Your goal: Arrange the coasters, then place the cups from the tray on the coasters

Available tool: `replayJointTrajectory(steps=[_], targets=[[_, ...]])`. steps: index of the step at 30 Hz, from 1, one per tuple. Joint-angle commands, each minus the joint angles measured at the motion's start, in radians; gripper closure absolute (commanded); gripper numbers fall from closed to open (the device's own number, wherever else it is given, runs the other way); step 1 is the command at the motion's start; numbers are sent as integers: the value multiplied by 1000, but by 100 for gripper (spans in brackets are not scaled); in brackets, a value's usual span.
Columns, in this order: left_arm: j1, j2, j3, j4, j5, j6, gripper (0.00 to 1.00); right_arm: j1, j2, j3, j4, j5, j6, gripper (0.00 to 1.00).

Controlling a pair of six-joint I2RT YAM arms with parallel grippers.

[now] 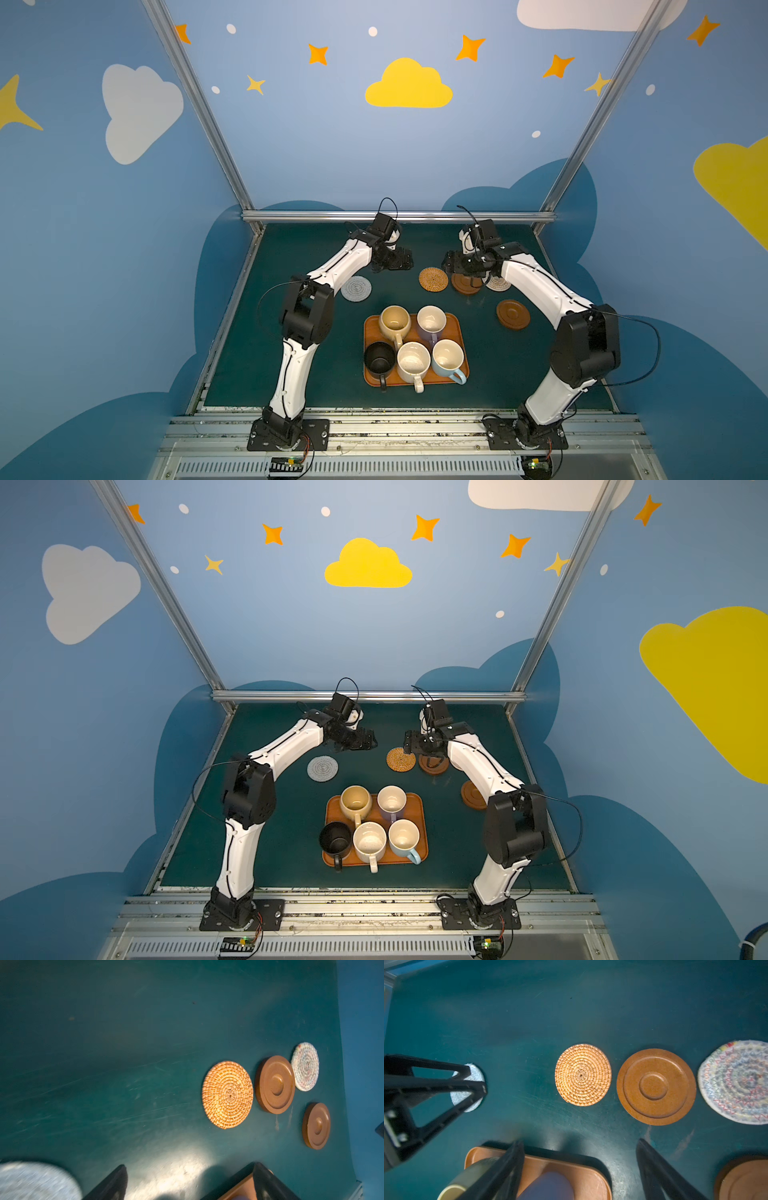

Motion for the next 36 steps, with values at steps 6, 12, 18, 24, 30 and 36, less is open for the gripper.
replayJointTrajectory(steps=[6,12,18,24,30,36], targets=[[-58,158,236,-154,-121,10,14,-42,22,36,-116,-21,-18,17],[-106,316,445,-274,-228,45,21,-56,23,33,-154,-38,-32,19],[-125,379,519,-297,-239,64,25,-64,-18,-9,-135,-44,-34,20],[-158,416,540,-272,-284,109,26,-66,-48,-43,-127,-46,-39,21],[-171,466,579,-264,-326,125,26,-70,-73,-69,-123,-54,-39,21],[-186,497,593,-237,-407,176,27,-73,-92,-86,-116,-61,-34,21]])
